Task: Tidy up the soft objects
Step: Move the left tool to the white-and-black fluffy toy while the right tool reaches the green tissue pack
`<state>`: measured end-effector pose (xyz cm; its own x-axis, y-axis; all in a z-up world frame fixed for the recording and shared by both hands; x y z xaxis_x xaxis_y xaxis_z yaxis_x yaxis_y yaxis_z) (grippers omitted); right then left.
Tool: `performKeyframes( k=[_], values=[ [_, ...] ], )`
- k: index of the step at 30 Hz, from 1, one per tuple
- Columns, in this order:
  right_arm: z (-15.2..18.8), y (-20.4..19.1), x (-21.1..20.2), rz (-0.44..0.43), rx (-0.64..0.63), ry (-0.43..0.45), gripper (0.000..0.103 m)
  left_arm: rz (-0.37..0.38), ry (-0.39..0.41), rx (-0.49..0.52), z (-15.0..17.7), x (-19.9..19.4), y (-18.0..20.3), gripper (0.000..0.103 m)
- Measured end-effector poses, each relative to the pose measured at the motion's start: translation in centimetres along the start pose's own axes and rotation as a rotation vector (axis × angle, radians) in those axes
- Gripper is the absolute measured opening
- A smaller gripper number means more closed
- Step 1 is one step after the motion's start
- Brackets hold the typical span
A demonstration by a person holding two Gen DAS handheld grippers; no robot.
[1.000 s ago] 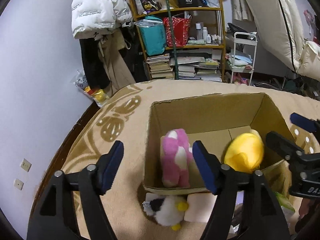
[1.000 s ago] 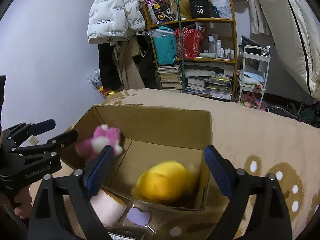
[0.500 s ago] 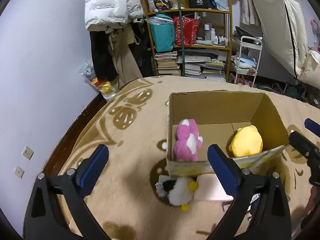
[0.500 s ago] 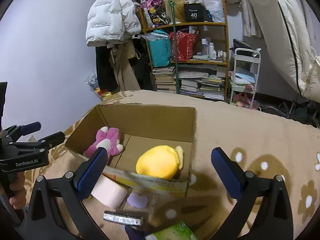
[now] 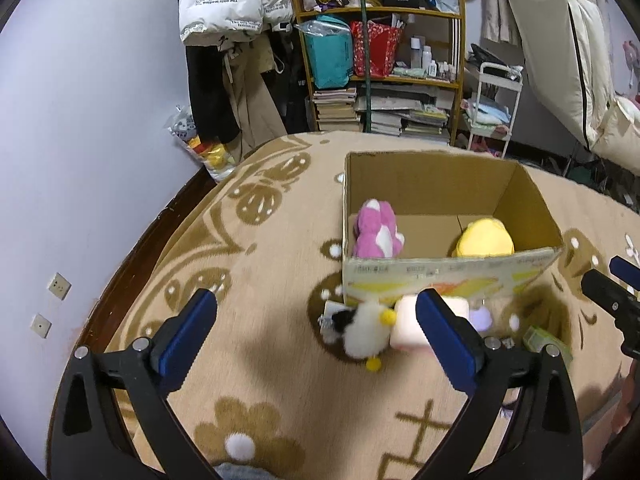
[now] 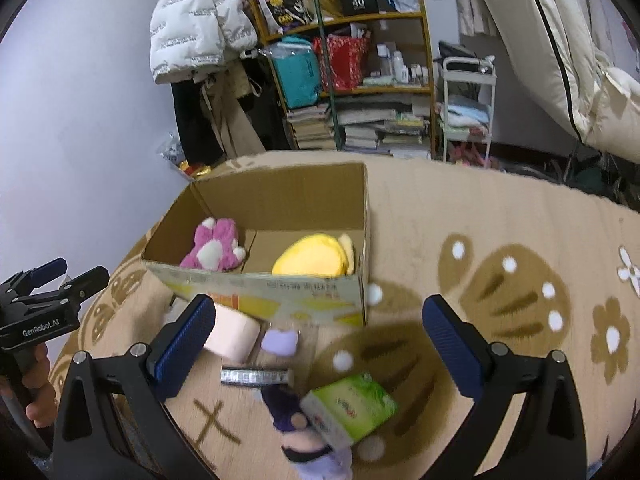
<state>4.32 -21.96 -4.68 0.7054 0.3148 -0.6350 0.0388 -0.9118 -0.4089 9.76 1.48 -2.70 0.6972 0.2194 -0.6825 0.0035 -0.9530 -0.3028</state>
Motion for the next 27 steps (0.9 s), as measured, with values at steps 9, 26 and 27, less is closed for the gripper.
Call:
performKeyframes(
  k=[9, 26, 27],
  values=[
    [1.6, 0.2, 0.3, 0.013, 0.039, -0.081, 0.103, 0.002, -0.061, 0.031, 1.6, 0.4, 0.4, 0.099],
    [3.7, 4.0, 5.4, -0.008, 0.249, -0.271, 0.102, 0.018, -0.287, 0.061, 2.1, 7.3, 2.1, 0.099],
    [3.8, 4.2, 5.7, -0.018, 0.262, -0.277, 0.102, 0.014, -0.303, 0.065, 2.1, 7.8, 2.2, 0.099]
  ],
)
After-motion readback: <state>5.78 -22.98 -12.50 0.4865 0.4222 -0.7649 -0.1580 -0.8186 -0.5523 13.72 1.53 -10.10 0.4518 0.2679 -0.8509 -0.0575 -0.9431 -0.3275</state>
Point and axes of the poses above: each gripper's, at about its wrist camera, not at the fingertips, and x roughly the way its jaws point, y to its right, z to its underside, the point moved 1 cm from there along x, roughly the way its jaws point, and after that the axes turned 13 degrees about -z, right-handed, at the moved point
